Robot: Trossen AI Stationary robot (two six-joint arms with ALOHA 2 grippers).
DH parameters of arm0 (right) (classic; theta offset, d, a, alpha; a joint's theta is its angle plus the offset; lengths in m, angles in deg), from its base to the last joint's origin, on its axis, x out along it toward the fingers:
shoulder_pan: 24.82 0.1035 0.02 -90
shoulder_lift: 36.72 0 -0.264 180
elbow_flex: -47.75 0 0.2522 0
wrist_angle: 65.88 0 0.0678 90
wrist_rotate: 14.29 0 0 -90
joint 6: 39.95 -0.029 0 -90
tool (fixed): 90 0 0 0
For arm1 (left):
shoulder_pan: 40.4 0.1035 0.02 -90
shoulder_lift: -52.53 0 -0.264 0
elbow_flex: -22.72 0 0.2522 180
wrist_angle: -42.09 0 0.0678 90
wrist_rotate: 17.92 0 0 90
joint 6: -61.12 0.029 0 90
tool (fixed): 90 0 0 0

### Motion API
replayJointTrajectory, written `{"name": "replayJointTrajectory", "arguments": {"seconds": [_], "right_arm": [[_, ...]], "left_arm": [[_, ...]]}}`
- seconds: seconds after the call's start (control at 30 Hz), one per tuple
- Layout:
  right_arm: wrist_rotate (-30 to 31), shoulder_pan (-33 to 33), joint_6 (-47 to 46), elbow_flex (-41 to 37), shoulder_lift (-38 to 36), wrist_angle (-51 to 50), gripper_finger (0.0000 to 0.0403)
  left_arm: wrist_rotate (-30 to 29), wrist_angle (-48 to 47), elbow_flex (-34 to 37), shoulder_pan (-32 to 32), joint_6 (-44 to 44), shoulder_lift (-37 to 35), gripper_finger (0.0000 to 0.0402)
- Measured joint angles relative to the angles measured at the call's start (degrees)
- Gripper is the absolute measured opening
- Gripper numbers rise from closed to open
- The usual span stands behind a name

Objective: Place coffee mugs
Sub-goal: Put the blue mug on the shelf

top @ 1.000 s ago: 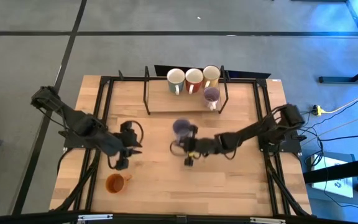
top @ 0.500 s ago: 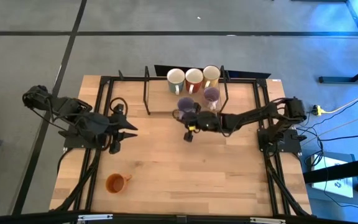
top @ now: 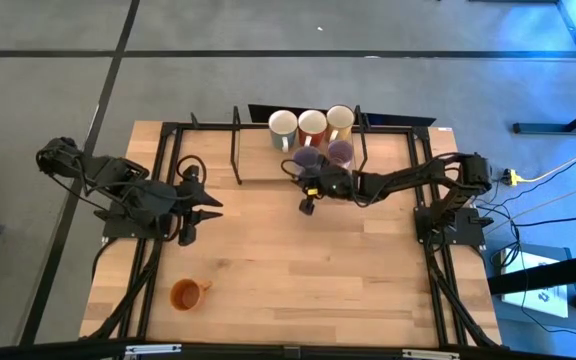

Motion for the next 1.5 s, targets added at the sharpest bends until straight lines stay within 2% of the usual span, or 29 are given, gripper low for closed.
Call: {"name": "replayJointTrajectory", "arguments": {"seconds": [0.33,0.67,1.03,1.13,1.27,1.37,1.5], "right_arm": [[-2.5,-3.0,1.7,0.0,0.0,-0.1,0.0007],[-2.8,-3.6,1.6,0.0,0.0,-1.6,0.0029],[-0.4,-3.5,0.3,0.0,0.0,-3.2,0.0034],[0.2,-3.6,-0.5,0.0,0.0,-3.3,0.0051],[0.3,-3.1,-0.5,0.0,0.0,-3.4,0.0096],[2.6,-2.8,-0.5,0.0,0.0,-3.7,0.0128],[3.1,-2.8,-0.6,1.0,0.0,-8.2,0.0155]], "left_arm": [[-1.0,0.0,0.0,0.0,0.0,0.0,0.0103],[-1.1,0.0,0.0,0.0,0.0,0.0,0.0103],[-1.1,0.0,0.0,0.0,0.0,0.0,0.0103],[-1.1,0.0,0.0,0.0,0.0,0.0,0.0103],[-1.1,0.0,0.0,0.0,0.0,0.0,0.0103],[-1.1,0.0,0.0,0.0,0.0,0.0,0.0103],[-1.1,0.0,0.0,0.0,0.0,0.0,0.0103]]}}
